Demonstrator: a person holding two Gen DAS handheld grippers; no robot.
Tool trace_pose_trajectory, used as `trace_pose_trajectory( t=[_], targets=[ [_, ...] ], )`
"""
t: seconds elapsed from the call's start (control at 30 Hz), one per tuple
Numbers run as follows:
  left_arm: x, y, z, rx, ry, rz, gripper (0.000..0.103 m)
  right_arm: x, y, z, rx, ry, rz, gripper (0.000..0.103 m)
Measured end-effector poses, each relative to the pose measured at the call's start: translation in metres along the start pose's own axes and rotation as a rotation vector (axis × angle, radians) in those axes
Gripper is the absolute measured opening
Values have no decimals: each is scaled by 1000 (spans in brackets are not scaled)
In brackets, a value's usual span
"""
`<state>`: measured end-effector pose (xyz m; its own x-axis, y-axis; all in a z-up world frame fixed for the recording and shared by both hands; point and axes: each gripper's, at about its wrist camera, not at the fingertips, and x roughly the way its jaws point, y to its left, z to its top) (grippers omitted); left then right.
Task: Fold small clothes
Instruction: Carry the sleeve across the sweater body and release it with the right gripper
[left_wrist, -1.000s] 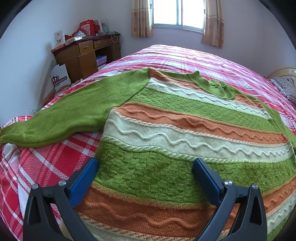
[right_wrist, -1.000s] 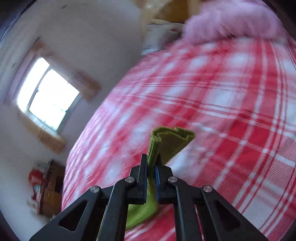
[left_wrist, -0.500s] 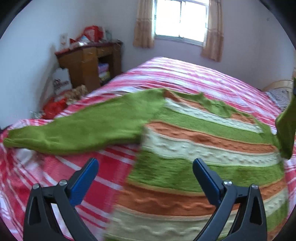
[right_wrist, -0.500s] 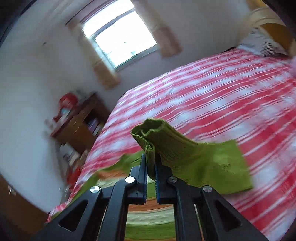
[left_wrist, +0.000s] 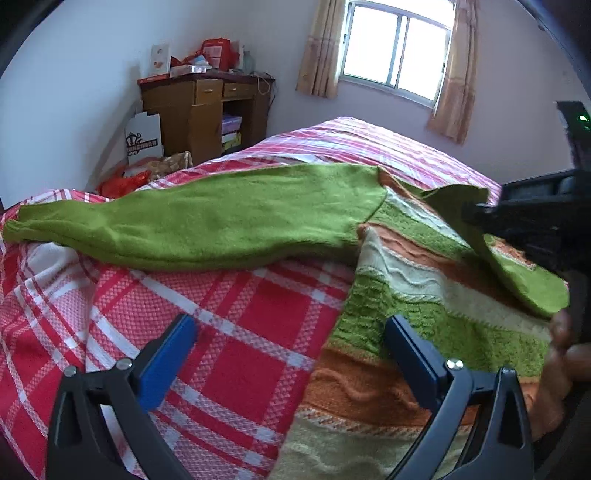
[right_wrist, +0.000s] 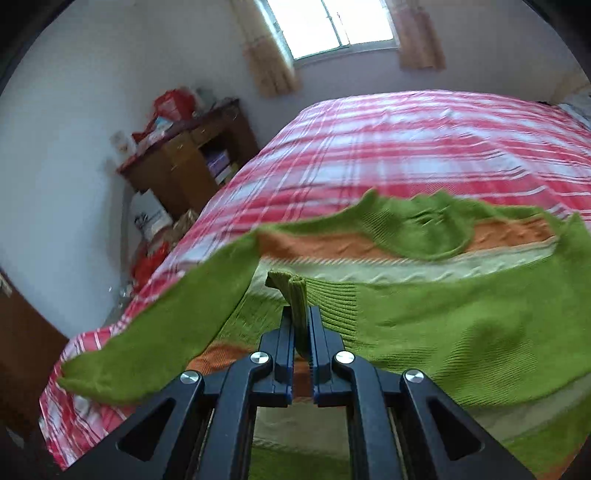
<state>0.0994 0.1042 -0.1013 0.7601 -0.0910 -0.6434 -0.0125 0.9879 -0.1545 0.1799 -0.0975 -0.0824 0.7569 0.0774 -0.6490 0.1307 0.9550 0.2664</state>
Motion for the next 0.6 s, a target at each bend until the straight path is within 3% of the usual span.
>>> trace_pose_trajectory(
  t=[0.23, 0.27, 0.37, 0.43, 0.5, 0.57, 0.6],
  targets=[
    [-2, 3, -1, 0, -7, -3, 103, 25, 20, -12, -45, 56, 103, 10],
    [-5, 4, -4, 2, -8, -2, 103, 28, 21, -14, -29, 87, 139, 14],
    [-5, 3, -5, 10, -5, 8, 103, 46, 10, -17, 117, 252, 384, 51],
    [-5, 3, -5, 12, -4, 11, 103, 37, 3, -13, 168, 226, 435, 54],
    [-5, 3, -5, 14, -4, 14, 103, 19, -5, -5, 162, 147, 425, 54],
    [-5, 3, -5, 16, -4, 18, 103, 4, -13, -2, 142, 65, 355, 54],
    [-5, 2, -5, 19, -3, 22, 103, 1, -15, -2, 120, 48, 292, 46]
  ],
)
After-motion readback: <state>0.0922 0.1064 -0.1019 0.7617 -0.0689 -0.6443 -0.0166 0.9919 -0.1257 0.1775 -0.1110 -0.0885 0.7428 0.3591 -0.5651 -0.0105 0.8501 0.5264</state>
